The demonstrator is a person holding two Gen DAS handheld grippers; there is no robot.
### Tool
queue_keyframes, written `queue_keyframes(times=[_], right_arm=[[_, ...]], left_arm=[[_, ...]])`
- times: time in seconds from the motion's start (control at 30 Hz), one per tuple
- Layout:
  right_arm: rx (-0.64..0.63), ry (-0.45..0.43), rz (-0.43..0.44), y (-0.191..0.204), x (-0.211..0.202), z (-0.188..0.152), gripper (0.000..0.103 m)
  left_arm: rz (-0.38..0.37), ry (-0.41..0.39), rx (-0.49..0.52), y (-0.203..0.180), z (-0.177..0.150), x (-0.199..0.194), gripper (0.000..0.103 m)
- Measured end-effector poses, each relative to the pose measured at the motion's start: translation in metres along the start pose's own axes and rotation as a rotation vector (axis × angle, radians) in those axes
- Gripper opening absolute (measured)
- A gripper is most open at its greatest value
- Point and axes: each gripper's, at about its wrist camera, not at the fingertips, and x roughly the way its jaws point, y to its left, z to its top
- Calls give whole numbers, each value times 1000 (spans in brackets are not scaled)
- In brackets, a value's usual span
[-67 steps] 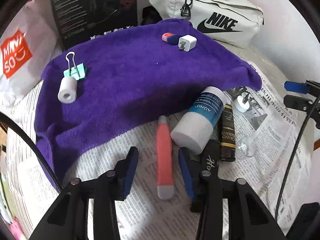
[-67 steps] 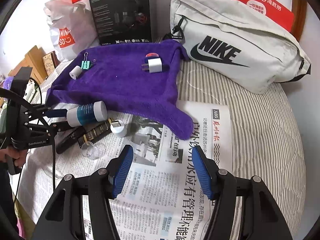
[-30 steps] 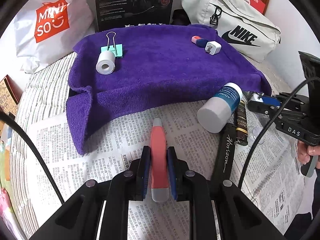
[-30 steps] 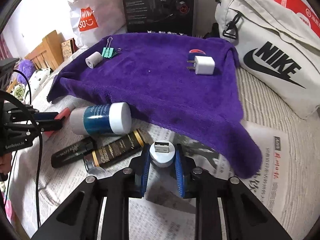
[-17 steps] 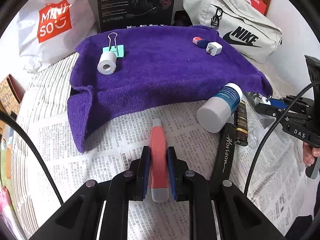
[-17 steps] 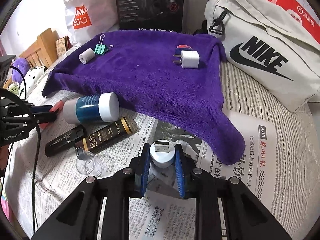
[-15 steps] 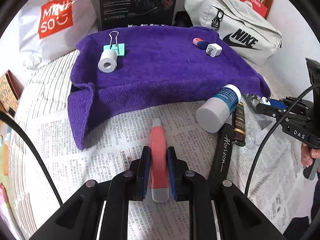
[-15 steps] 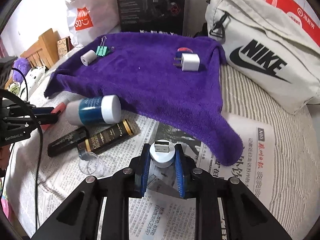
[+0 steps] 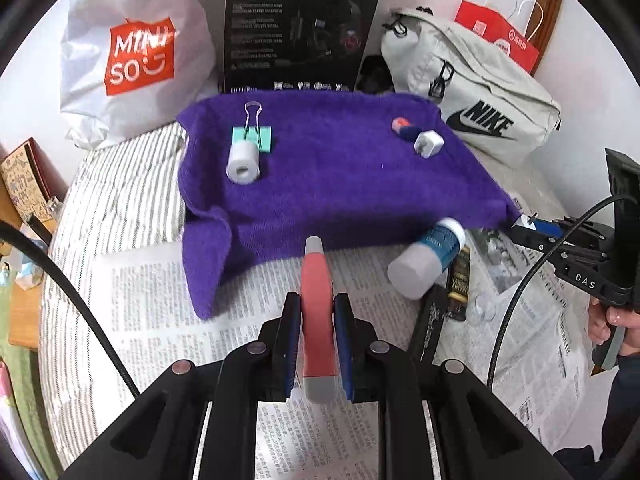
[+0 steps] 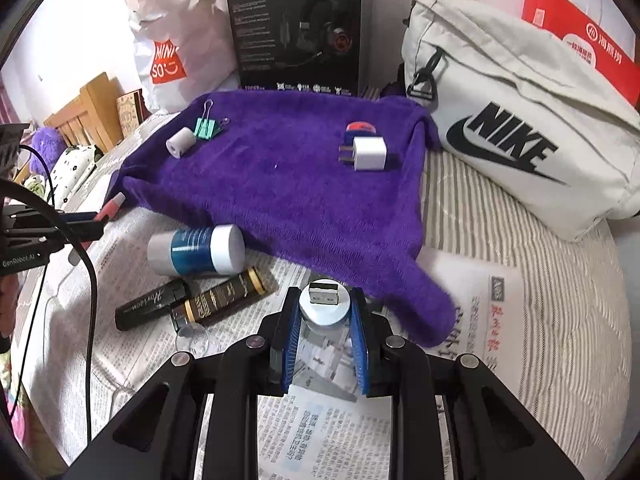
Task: Organize rigid objects
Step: 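Set the pink marker beside the tape roll while the right tool carries the adapter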
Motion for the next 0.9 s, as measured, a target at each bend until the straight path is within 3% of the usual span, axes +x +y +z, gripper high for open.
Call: queue_keyframes(times=[0.4,0.9], right_arm=[[-8,-44,-22,-13,-1,33,24],[-12,-48,-39,-21,14,55,24]], left_arm=[[-1,-29,29,1,39,-1,17],[-21,5,33,15,72,33,17]])
